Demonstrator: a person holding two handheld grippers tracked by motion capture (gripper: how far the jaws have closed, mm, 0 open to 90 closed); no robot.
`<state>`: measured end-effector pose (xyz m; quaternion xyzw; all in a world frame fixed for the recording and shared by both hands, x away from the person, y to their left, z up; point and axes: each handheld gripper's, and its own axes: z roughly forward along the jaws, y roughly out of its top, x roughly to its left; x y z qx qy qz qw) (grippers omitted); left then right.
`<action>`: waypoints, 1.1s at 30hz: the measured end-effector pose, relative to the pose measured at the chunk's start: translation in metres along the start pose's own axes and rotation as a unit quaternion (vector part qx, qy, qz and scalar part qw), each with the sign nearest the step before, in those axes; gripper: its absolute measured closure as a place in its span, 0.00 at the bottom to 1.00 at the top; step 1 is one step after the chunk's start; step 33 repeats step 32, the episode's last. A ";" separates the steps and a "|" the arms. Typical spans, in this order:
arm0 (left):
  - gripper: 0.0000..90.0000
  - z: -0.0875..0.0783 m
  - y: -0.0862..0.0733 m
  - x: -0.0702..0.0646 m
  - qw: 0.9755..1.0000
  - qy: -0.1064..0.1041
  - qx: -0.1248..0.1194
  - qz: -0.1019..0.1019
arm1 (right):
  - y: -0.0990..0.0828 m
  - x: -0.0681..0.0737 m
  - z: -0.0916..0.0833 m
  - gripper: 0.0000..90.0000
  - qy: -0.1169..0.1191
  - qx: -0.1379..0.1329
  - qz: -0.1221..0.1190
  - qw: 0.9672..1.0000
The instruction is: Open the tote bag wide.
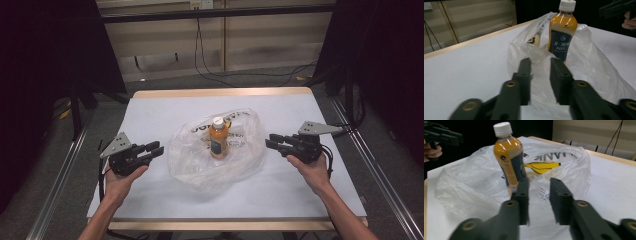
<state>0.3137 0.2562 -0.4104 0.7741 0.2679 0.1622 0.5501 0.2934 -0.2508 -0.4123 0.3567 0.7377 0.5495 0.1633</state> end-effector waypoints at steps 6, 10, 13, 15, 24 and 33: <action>0.29 -0.008 -0.011 -0.010 1.000 0.016 -0.001 -0.010 | -0.007 0.011 -0.019 0.16 -0.026 -0.018 0.005 0.999; 0.17 -0.012 -0.019 -0.013 0.999 0.028 0.003 -0.024 | -0.017 0.016 -0.030 0.03 -0.051 -0.023 0.011 0.998; 0.12 -0.016 -0.020 -0.017 0.999 0.031 0.003 -0.025 | -0.026 0.019 -0.037 0.02 -0.059 -0.025 0.011 0.998; 0.07 -0.020 -0.021 -0.021 0.999 0.040 0.001 -0.023 | -0.028 0.020 -0.040 0.02 -0.060 -0.027 0.012 0.998; 0.03 -0.027 -0.035 -0.040 0.999 0.039 0.002 -0.012 | -0.051 0.026 -0.066 0.02 -0.085 -0.041 0.030 0.995; 0.03 -0.040 -0.051 -0.037 0.998 0.055 0.001 -0.024 | -0.061 0.027 -0.073 0.05 -0.082 -0.031 0.044 0.995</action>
